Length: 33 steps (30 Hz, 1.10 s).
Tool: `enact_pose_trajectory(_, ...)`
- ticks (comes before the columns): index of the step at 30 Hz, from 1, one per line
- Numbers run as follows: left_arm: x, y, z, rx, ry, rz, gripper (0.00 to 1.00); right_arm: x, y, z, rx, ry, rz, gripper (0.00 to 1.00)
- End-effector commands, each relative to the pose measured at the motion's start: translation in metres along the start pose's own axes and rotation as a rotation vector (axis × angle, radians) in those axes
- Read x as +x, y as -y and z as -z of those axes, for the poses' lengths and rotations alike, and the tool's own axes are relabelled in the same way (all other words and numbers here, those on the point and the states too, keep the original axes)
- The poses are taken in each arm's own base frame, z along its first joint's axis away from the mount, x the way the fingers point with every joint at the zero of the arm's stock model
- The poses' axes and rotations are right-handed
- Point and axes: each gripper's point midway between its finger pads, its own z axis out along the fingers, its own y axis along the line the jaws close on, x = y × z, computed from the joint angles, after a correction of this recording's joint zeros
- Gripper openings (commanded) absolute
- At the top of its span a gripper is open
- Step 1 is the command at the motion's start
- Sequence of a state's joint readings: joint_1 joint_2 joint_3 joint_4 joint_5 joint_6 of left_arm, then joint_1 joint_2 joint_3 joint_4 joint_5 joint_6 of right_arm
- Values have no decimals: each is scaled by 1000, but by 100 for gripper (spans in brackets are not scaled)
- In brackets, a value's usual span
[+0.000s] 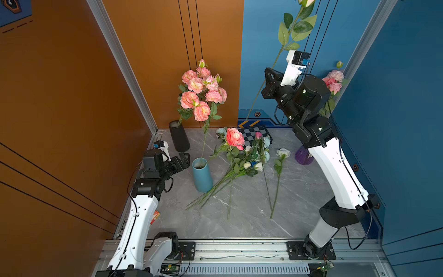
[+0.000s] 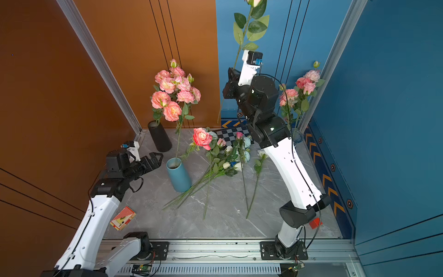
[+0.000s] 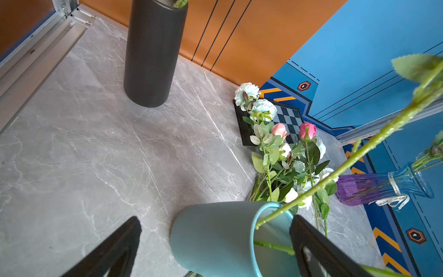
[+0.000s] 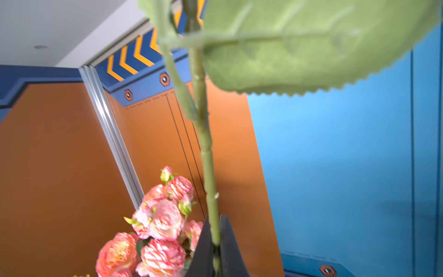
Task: Place the pink flowers into the vase
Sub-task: Pick up the flower at the center of the board, then place the flower in the vase.
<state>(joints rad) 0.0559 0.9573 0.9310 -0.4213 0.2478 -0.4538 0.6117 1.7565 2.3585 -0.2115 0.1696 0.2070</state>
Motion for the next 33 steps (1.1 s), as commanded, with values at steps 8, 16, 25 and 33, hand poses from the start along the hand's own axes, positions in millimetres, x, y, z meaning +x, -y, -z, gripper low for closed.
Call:
enact_pose_trajectory(8, -12, -13, 5, -23, 45, 66, 99, 5, -121, 1, -311, 80, -14, 0)
enact_pose_trajectory(16, -16, -23, -2, -31, 46, 130, 99, 89, -180, 17, -453, -123, -28, 0)
enact_pose_trajectory(25, -10, -23, -4, -19, 35, 128, 99, 183, -207, 18, -512, -242, -16, 0)
enact_pose_trajectory(33, -5, -22, -7, -20, 21, 113, 99, 234, -209, 21, -533, -261, -15, 0)
